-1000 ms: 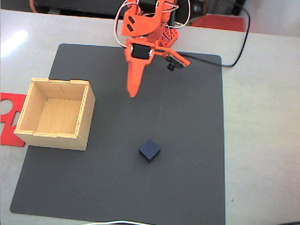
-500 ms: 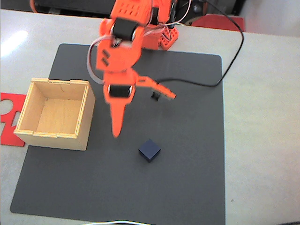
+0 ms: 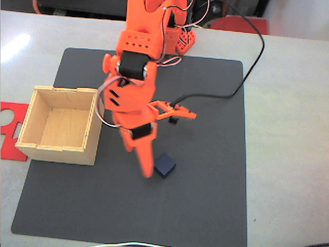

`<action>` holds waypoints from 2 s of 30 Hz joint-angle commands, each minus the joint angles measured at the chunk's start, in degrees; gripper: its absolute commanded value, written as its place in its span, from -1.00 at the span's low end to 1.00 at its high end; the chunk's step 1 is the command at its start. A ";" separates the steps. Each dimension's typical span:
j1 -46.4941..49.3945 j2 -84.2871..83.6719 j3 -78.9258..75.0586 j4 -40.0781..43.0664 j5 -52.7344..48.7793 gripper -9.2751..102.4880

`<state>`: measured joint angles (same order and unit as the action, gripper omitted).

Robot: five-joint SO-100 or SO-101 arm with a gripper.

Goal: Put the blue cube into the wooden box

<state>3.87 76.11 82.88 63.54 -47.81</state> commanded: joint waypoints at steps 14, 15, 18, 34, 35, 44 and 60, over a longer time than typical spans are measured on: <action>-3.16 -10.11 -8.79 3.08 -10.28 -0.26; -3.25 -10.90 -9.32 2.90 -10.28 -0.26; -3.96 -13.01 -9.84 1.85 -10.28 -0.28; -4.22 -13.97 -24.87 8.17 -4.39 -0.83; -3.43 -13.45 -28.30 9.67 -3.96 -0.83; 6.77 1.49 -39.64 12.92 -2.90 -0.83; 30.67 -5.45 -39.02 11.51 8.61 -0.83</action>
<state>32.87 70.93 46.05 75.32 -39.73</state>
